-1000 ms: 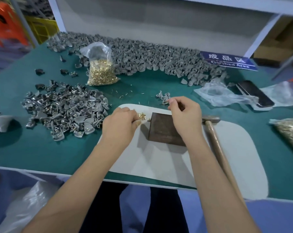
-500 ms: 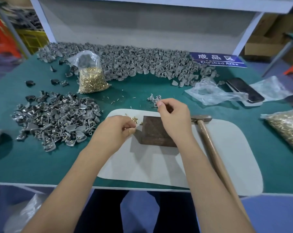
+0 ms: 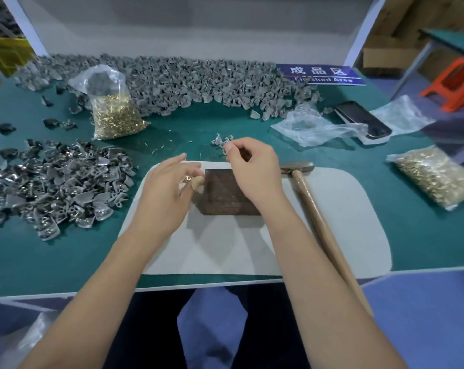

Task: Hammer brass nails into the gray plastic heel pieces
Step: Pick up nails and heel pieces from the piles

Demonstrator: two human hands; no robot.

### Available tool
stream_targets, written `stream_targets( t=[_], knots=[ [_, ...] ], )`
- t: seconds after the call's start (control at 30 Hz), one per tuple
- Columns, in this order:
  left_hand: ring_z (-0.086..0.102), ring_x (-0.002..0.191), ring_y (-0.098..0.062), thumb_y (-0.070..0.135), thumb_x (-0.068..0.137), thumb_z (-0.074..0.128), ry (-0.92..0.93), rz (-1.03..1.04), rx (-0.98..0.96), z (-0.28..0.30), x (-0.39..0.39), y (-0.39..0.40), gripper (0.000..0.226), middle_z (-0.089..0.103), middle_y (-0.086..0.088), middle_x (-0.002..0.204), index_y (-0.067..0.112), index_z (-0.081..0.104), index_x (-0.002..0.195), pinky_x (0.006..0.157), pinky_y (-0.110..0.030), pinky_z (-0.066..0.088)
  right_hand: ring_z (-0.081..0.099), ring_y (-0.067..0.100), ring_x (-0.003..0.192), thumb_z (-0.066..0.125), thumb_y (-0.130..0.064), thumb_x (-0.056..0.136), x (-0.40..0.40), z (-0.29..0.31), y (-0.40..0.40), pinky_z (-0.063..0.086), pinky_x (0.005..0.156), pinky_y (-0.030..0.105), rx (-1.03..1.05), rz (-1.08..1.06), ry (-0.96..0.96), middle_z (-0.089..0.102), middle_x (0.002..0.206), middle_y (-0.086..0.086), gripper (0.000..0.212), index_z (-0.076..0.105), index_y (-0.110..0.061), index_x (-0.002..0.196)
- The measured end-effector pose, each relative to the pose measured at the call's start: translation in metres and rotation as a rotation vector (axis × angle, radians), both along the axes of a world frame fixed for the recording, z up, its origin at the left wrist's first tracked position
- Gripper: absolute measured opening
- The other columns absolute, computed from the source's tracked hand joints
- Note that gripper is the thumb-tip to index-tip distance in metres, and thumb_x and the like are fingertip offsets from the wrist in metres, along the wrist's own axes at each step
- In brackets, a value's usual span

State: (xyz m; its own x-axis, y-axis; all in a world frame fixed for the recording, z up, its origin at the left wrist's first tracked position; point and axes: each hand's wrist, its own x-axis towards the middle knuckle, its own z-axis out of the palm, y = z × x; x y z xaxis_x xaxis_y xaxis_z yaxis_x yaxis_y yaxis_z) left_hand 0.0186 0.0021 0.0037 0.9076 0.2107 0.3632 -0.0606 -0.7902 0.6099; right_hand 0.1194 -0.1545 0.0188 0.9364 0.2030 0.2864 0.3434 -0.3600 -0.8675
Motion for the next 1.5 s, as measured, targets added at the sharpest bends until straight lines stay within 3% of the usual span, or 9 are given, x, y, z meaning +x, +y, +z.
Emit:
stream_targets(
  t=[0.13,0.2,0.27,0.33,0.73,0.93,1.1,1.3,1.5],
  knots=[
    [0.049,0.135,-0.001,0.024,0.102,0.058,-0.032,-0.002,-0.146,0.009,0.011,-0.002,0.014,0.068,0.015,0.115,0.025,0.065,0.09,0.125,-0.023,-0.003,0.062,0.002,0.076,0.064,-0.029,0.099,-0.001,0.0,-0.001,0.043,0.067,0.015,0.021,0.004,-0.002,0.068,0.073,-0.016,0.019,0.076,-0.021,0.085],
    [0.066,0.108,0.003,0.022,0.1,0.063,-0.049,0.023,-0.255,0.016,0.021,-0.003,0.011,0.075,0.017,0.099,0.022,0.071,0.093,0.121,-0.013,0.015,0.063,0.001,0.079,0.063,-0.029,0.099,-0.002,0.0,-0.001,0.045,0.07,0.017,0.012,0.011,-0.001,0.069,0.076,-0.017,0.019,0.076,-0.023,0.087],
    [0.07,0.089,0.003,0.021,0.097,0.069,-0.044,0.034,-0.386,0.023,0.032,-0.003,0.006,0.076,0.018,0.088,0.021,0.074,0.095,0.092,-0.006,0.045,0.064,0.001,0.083,0.063,-0.028,0.099,-0.003,0.0,-0.001,0.049,0.074,0.021,-0.002,0.036,0.008,0.072,0.081,-0.017,0.017,0.076,-0.024,0.09],
    [0.074,0.079,-0.001,0.016,0.097,0.069,-0.057,0.021,-0.512,0.026,0.044,-0.004,0.005,0.077,0.013,0.085,0.017,0.073,0.097,0.068,-0.01,0.052,0.065,0.002,0.084,0.065,-0.024,0.097,-0.002,0.001,-0.001,0.051,0.077,0.023,0.0,0.065,0.005,0.073,0.086,-0.018,0.013,0.078,-0.024,0.093],
    [0.074,0.095,-0.023,0.011,0.097,0.067,0.141,-0.282,-0.575,0.013,0.089,0.011,0.022,0.079,0.0,0.091,0.023,0.052,0.109,0.096,-0.046,0.052,0.072,0.008,0.086,0.077,-0.014,0.089,0.019,0.002,-0.001,0.056,0.079,0.031,0.051,0.112,0.128,0.077,0.088,-0.007,0.013,0.079,-0.023,0.098],
    [0.071,0.101,-0.021,0.005,0.102,0.057,0.166,-0.354,-0.62,0.016,0.112,0.014,0.024,0.078,0.002,0.101,0.026,0.048,0.111,0.099,-0.044,0.052,0.064,-0.001,0.06,0.075,-0.013,0.091,0.063,0.013,-0.004,0.049,0.05,0.017,-0.015,0.103,0.215,0.075,0.073,-0.013,0.015,0.078,-0.027,0.085],
    [0.059,0.117,0.001,0.01,0.102,0.056,0.044,-0.209,-0.296,0.007,0.129,0.02,0.028,0.069,0.016,0.119,0.029,0.051,0.122,0.103,-0.032,0.047,0.063,0.011,0.072,0.065,-0.02,0.098,0.089,0.0,-0.003,0.062,0.071,0.047,-0.119,-0.051,0.12,0.067,0.078,-0.013,0.013,0.069,-0.028,0.09],
    [0.038,0.138,-0.017,0.016,0.102,0.054,0.215,-0.074,0.089,-0.014,0.132,0.029,0.045,0.056,0.007,0.14,0.031,0.05,0.144,0.114,-0.042,0.032,0.06,0.003,0.075,0.064,-0.021,0.095,0.101,-0.015,0.001,0.047,0.066,0.019,-0.221,-0.009,0.046,0.067,0.084,-0.015,0.014,0.065,-0.033,0.09],
    [0.048,0.123,-0.016,0.017,0.098,0.062,0.129,-0.039,0.189,-0.017,0.131,0.026,0.04,0.064,0.016,0.123,0.034,0.06,0.134,0.097,-0.033,0.03,0.069,0.006,0.089,0.067,-0.018,0.098,0.106,-0.016,0.0,0.056,0.08,0.023,0.11,-0.002,0.125,0.076,0.09,-0.013,0.02,0.073,-0.036,0.095]
  ],
)
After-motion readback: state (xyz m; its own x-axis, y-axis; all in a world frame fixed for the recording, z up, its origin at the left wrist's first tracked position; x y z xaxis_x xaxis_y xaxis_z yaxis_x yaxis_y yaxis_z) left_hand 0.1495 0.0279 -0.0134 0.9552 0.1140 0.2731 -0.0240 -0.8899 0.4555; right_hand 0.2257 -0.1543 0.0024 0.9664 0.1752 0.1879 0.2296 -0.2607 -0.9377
